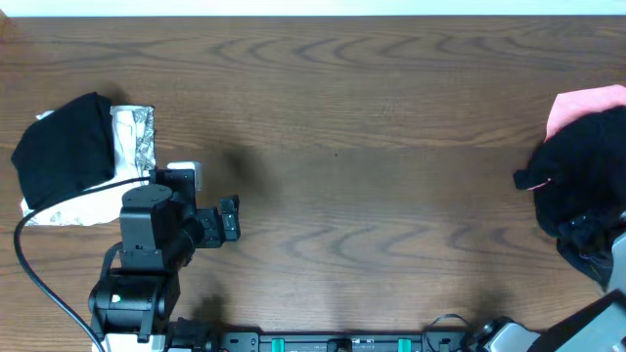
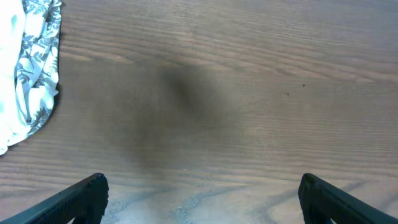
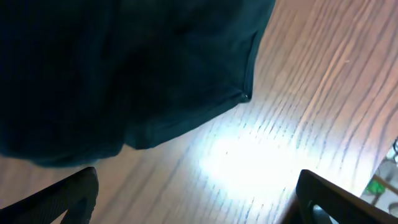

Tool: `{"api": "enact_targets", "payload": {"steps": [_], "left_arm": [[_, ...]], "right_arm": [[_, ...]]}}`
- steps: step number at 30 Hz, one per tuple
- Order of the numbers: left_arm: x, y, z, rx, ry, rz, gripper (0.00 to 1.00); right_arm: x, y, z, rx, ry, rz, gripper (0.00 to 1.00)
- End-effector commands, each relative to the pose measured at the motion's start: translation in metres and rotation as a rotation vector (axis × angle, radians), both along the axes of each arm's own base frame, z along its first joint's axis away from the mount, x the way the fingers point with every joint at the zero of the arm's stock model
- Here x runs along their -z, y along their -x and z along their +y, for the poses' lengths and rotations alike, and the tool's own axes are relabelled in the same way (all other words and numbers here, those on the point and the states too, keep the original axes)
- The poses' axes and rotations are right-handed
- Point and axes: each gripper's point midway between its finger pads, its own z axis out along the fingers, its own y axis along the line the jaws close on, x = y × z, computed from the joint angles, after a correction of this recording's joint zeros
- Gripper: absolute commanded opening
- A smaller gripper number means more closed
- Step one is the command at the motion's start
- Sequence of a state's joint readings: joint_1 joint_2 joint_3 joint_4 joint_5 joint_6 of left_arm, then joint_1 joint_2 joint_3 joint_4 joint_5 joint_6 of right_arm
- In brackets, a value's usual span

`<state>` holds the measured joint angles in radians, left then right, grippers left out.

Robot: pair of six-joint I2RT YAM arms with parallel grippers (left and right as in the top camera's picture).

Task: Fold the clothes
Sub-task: 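Reach the right gripper to the black shirt on the pink garment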

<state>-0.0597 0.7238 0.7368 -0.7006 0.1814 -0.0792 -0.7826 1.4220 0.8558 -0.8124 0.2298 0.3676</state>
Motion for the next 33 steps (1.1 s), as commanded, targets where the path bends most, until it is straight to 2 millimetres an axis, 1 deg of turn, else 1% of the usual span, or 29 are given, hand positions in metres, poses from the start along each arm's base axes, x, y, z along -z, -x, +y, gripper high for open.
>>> {"api": "enact_targets", "payload": {"steps": [1,5,8,13,17,24,29,31,32,33], "left_arm": [[-0.009,-0.002,-0.001,-0.003,0.014,-0.018,0.98],[-0.009,-0.002,-0.001,-0.003,0.014,-0.018,0.98],[-0.009,-0.002,-0.001,-0.003,0.014,-0.017,0.98],[-0.009,-0.002,-0.001,-0.003,0.014,-0.017,0.98],[-0.009,-0.002,-0.001,-0.003,0.014,-0.017,0.98],[-0.009,-0.002,-0.001,-0.003,0.014,-0.017,0.98],[-0.009,-0.002,-0.001,-0.003,0.014,-0.017,0.98],[-0.009,-0.002,-0.001,-0.003,0.014,-0.017,0.98],[-0.009,-0.002,-0.001,-0.003,0.014,-0.017,0.98],[-0.009,-0.002,-0.001,-0.003,0.014,-0.017,0.98]], "right_arm": [[0.007,0.007,-0.009,0.029,-0.021,0.016,0.99],[0.018,0.015,-0.014,0.072,-0.054,0.019,0.98],[0.026,0.015,-0.017,0.087,-0.075,0.004,0.98],[0.035,-0.001,-0.024,0.047,-0.077,-0.056,0.95],[0.038,-0.006,-0.031,0.046,-0.058,-0.073,0.95],[0.059,-0.004,-0.029,0.051,-0.103,-0.033,0.94],[0.075,-0.002,-0.027,0.052,-0.131,-0.010,0.91],[0.079,-0.002,-0.026,0.055,-0.140,-0.004,0.83],[0.080,-0.002,-0.025,0.056,-0.145,-0.003,0.75],[0.080,-0.002,-0.025,0.056,-0.146,-0.003,0.63]]}}
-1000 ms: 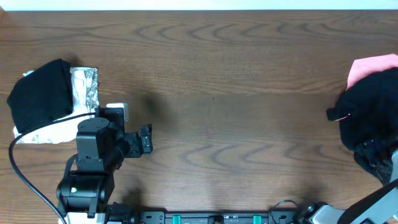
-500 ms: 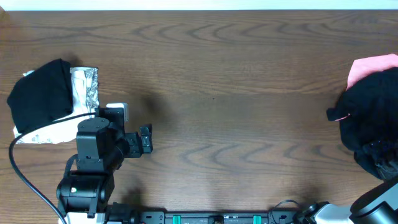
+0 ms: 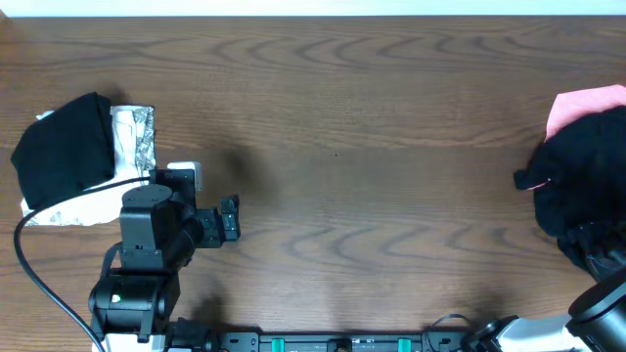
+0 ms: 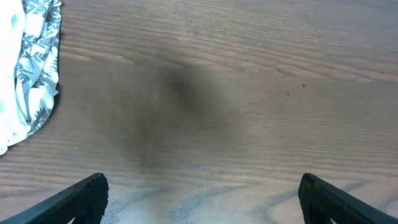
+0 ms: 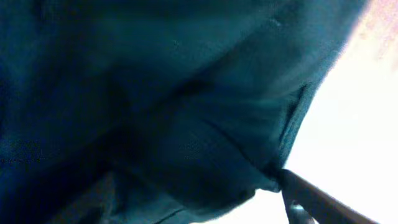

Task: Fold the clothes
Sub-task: 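Reach the right gripper to the black shirt on the pink garment, then grasp the black shirt with the right gripper and drag it left to center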

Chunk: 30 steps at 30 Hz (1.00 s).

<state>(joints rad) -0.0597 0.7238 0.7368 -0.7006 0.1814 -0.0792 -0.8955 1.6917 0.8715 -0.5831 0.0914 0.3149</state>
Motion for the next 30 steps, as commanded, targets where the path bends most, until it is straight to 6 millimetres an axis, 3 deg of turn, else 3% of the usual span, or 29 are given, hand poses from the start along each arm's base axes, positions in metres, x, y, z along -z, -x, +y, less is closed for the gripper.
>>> {"api": "enact_targets", "payload": {"steps": [1,4,8,11,13,17,19,23,27,30], "left_arm": [[-0.009,-0.002,-0.001,-0.003,0.014,-0.017,0.98],[-0.009,-0.002,-0.001,-0.003,0.014,-0.017,0.98],[-0.009,-0.002,-0.001,-0.003,0.014,-0.018,0.98],[-0.009,-0.002,-0.001,-0.003,0.014,-0.018,0.98],[-0.009,-0.002,-0.001,-0.003,0.014,-0.018,0.98],[-0.009,-0.002,-0.001,-0.003,0.014,-0.018,0.98],[-0.009,-0.002,-0.001,-0.003,0.014,-0.017,0.98],[-0.009,-0.002,-0.001,-0.003,0.014,-0.017,0.98],[-0.009,-0.002,-0.001,-0.003,0.014,-0.017,0.98],[-0.009,-0.002,-0.001,-0.003,0.014,-0.017,0.98]], "right_arm": [[0.019,0.015,0.006,0.014,-0.037,0.069,0.49],[0.019,0.015,0.006,0.014,-0.038,0.070,0.02],[0.013,0.011,0.012,0.008,-0.067,0.045,0.01],[-0.005,-0.002,0.013,-0.001,-0.071,-0.028,0.01],[-0.029,-0.015,0.011,-0.013,-0.053,-0.103,0.00],[-0.098,-0.058,0.020,-0.095,-0.030,-0.368,0.01],[-0.148,-0.085,0.036,-0.184,-0.019,-0.542,0.01],[-0.220,-0.111,0.084,-0.367,0.003,-0.716,0.01],[-0.253,-0.123,0.150,-0.597,0.007,-0.765,0.01],[-0.260,-0.129,0.194,-0.737,-0.006,-0.772,0.01]]}}
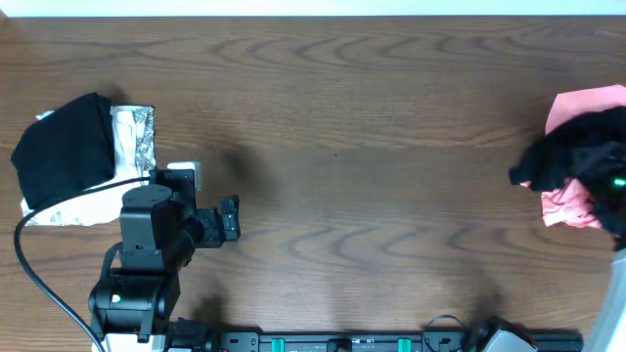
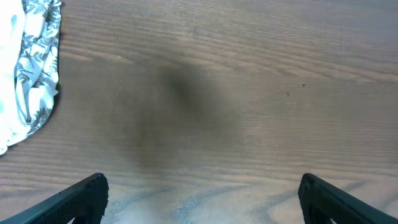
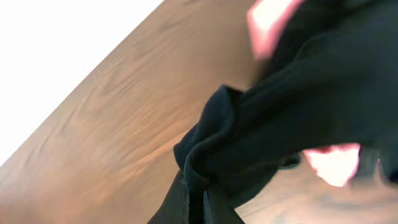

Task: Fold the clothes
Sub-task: 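Grasp the black shirt with the right gripper and drag it left to center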

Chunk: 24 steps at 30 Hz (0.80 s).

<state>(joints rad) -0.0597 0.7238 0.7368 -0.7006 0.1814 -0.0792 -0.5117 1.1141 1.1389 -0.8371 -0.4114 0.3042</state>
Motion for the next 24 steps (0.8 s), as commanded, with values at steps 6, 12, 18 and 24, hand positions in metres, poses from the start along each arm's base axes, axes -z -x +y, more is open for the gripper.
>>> {"api": "enact_targets", "payload": {"steps": [6,12,18,24], "left_arm": [[-0.009,-0.002,-0.001,-0.003,0.015,-0.017,0.98],[-0.009,-0.002,-0.001,-0.003,0.014,-0.017,0.98],[-0.009,-0.002,-0.001,-0.003,0.015,-0.017,0.98],[-0.008,-0.002,-0.001,-0.003,0.015,-0.016,0.98]], "right_arm": [[0.003,-0.022,0.104,-0.332,0.101,0.004,0.01],[0.022,-0.038,0.155,-0.504,0.124,0.026,0.01],[0.042,-0.067,0.190,-0.528,0.058,0.029,0.01],[0.051,-0.093,0.248,-0.647,0.019,-0.053,0.01]]}}
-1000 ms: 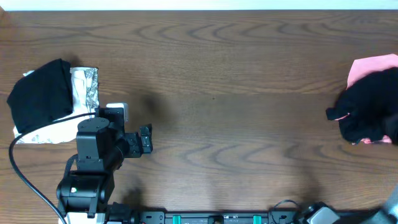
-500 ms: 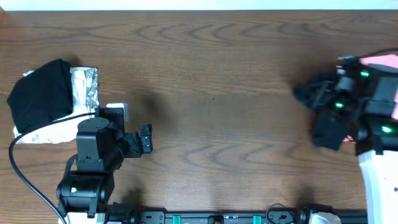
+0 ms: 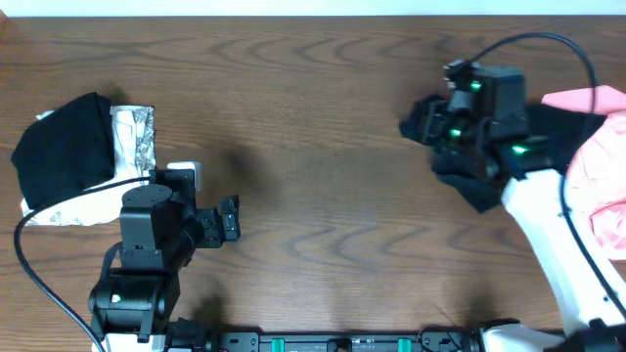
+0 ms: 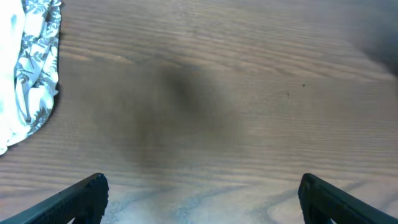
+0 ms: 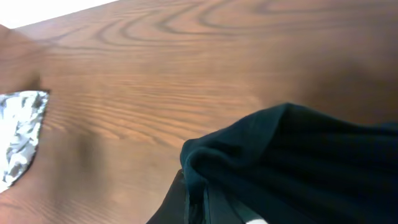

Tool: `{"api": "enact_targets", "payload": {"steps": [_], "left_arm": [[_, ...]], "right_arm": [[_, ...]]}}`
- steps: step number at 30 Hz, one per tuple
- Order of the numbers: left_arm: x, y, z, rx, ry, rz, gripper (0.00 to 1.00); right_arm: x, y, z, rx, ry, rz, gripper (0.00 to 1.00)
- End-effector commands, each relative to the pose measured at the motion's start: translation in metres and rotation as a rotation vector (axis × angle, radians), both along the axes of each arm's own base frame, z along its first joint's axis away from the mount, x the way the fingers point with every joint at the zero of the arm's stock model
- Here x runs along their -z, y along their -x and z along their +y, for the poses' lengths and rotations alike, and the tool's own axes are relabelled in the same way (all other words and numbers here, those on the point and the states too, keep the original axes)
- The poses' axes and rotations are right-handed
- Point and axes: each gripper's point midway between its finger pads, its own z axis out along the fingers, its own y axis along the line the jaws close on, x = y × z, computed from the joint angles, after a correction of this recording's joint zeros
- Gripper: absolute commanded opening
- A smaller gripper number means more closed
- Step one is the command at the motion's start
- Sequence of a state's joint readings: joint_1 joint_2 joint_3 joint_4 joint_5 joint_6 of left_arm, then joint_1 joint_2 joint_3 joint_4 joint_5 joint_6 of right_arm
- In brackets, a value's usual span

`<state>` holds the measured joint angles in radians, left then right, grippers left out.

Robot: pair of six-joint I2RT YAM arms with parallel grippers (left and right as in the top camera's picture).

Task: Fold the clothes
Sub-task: 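Grasp the black shirt with the right gripper and drag it left to center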

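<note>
My right gripper is shut on a fold of a black garment, held over the right-centre of the table. The cloth drapes below and behind the gripper. In the right wrist view the garment fills the lower right, its edge pinched between the jaws of that gripper. A pink garment lies at the right edge. My left gripper stands open at the lower left with nothing in it; in its own view it has only bare wood between its fingers.
A folded black garment rests on a white leaf-patterned cloth at the far left; the patterned cloth also shows in the left wrist view. The brown wooden table stretches between the two arms.
My right gripper, still shut on the black garment, has moved from the right edge leftward and farther back. The pink garment stays at the right edge. The left arm has not moved.
My right gripper was open beside the black garment heaped on the pink one at the right edge. Then it was deep in the black cloth. Then it was shut on a fold, with pink showing beneath. Now the black garment hangs over the right-centre.
</note>
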<state>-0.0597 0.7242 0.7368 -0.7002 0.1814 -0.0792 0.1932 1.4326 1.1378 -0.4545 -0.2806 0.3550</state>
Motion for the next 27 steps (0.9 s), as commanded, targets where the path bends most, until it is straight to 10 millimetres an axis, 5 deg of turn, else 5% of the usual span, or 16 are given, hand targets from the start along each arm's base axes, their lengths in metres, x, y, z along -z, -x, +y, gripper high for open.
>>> {"api": "enact_targets", "payload": {"steps": [1,8,13,15,18,21,27], "left_arm": [[-0.008,-0.002,-0.001,-0.003,0.014,-0.014,0.97],[-0.003,-0.003,-0.001,-0.003,0.013,0.008,0.98],[0.004,-0.005,-0.001,-0.003,0.011,0.039,0.98],[0.007,-0.006,-0.001,-0.002,0.012,0.051,0.98],[0.008,-0.008,-0.003,0.004,0.019,0.055,0.98],[0.006,-0.009,-0.005,0.008,0.028,0.047,0.98],[0.003,-0.010,-0.013,0.044,0.064,0.034,0.98]], "right_arm": [[0.002,-0.002,0.042,-0.092,-0.049,-0.012,0.01],[0.017,-0.008,0.116,-0.243,-0.076,-0.086,0.01],[0.028,-0.019,0.135,-0.221,-0.068,-0.118,0.01],[0.029,-0.024,0.135,-0.205,-0.059,-0.137,0.04],[0.025,-0.034,0.127,-0.163,-0.041,-0.169,0.23],[0.020,-0.043,0.117,-0.143,-0.040,-0.193,0.57],[0.047,-0.050,0.056,-0.021,0.020,-0.061,0.77]]}}
